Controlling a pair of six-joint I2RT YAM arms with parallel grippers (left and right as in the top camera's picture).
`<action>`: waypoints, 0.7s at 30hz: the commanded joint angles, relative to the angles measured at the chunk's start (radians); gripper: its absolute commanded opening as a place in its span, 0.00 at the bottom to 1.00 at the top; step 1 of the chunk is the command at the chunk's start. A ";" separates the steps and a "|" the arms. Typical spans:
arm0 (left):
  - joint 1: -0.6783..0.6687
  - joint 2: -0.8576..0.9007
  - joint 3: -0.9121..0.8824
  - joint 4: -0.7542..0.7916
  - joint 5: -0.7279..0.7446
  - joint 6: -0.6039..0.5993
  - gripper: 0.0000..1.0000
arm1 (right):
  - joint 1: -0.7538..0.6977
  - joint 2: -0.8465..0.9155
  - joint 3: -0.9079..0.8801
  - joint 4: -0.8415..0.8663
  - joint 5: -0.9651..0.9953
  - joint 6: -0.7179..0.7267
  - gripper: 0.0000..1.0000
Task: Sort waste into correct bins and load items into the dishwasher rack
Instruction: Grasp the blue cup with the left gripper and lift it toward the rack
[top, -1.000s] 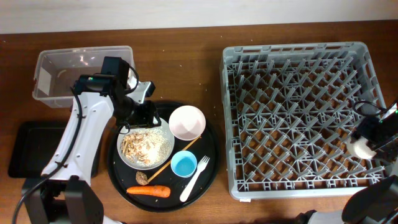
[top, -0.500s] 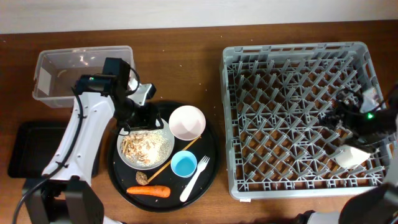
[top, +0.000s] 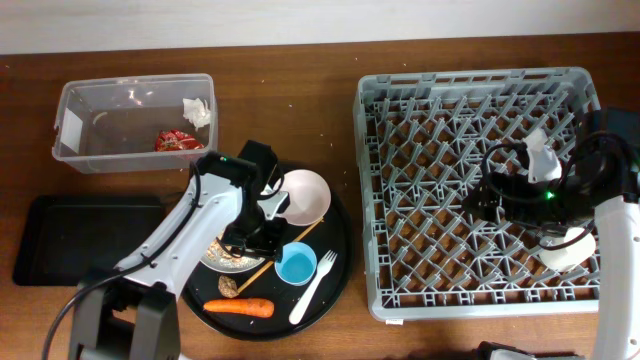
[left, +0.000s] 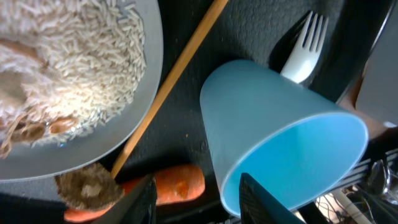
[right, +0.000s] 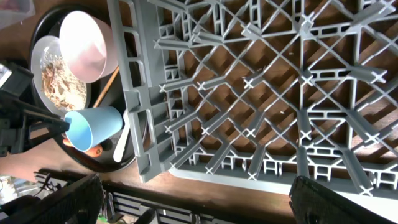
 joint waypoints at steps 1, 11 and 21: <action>-0.028 -0.011 -0.066 0.062 0.023 -0.037 0.42 | 0.008 0.002 0.011 -0.001 0.016 -0.008 0.98; -0.004 -0.021 0.063 0.076 0.165 -0.009 0.00 | 0.008 0.002 0.011 -0.008 0.043 -0.016 0.99; 0.128 -0.026 0.175 0.401 1.256 0.200 0.00 | 0.079 0.006 0.010 -0.007 -0.596 -0.472 0.98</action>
